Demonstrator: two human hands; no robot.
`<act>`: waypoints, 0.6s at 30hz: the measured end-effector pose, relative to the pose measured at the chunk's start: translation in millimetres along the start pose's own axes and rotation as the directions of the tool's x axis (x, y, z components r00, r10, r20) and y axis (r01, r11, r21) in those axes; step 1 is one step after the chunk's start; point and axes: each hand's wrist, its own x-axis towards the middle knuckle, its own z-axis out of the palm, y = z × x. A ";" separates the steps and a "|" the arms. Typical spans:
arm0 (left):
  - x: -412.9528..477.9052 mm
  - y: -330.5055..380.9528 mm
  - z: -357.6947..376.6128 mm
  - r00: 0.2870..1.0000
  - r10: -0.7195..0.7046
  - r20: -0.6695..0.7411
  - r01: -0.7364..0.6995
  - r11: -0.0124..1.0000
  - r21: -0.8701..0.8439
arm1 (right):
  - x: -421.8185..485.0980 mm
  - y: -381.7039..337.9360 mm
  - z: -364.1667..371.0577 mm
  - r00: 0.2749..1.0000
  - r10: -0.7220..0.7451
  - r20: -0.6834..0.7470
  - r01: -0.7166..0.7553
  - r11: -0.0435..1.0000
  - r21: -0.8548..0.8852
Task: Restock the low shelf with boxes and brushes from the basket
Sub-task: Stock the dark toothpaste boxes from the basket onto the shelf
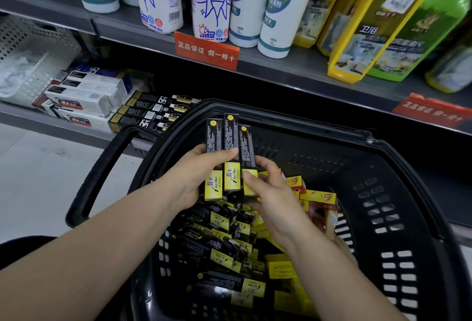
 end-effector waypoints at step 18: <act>-6.4 13.2 -38.8 0.919 0.350 -0.181 -0.298 0.918 0.263 | 64.9 47.5 11.3 0.964 -0.218 0.154 0.143 -0.063 -0.988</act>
